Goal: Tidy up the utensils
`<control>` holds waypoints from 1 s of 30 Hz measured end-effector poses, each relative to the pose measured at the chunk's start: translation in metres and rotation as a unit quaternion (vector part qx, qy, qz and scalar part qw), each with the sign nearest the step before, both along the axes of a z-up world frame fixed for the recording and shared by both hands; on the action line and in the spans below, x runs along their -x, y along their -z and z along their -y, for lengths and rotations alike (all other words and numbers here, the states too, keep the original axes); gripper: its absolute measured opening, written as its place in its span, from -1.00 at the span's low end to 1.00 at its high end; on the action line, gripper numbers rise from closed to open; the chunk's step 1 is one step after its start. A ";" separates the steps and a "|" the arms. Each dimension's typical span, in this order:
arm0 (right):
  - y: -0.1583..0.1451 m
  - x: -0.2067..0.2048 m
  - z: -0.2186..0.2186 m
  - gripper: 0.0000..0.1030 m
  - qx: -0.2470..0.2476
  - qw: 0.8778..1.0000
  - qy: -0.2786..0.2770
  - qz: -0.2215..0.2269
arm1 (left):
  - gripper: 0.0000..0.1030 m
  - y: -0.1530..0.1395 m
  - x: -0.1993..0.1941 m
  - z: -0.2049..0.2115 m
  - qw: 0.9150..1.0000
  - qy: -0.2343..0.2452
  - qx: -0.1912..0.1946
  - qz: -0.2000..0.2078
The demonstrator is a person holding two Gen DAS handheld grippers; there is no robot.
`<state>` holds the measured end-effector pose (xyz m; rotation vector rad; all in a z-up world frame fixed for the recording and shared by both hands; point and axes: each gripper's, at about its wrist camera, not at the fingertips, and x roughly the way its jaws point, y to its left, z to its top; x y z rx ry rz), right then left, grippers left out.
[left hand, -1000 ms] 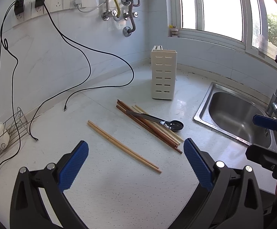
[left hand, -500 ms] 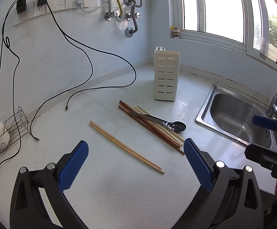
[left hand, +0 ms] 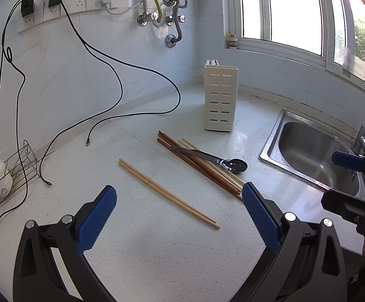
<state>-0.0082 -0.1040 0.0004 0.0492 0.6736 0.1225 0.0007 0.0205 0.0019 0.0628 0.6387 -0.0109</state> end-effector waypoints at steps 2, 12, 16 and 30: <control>0.001 0.000 -0.001 0.84 0.000 1.000 0.000 -0.001 | 0.90 0.001 0.000 -0.001 1.000 0.000 0.000 -0.001; 0.006 -0.002 0.001 0.84 -0.004 1.000 0.003 -0.009 | 0.90 0.006 0.000 0.003 1.000 -0.003 0.004 -0.002; 0.006 -0.001 0.002 0.84 -0.005 1.000 0.005 -0.008 | 0.90 0.005 0.001 0.004 1.000 -0.003 0.007 0.000; 0.008 -0.002 0.010 0.84 -0.010 1.000 0.028 -0.005 | 0.90 0.008 -0.004 0.000 1.000 -0.002 -0.007 -0.013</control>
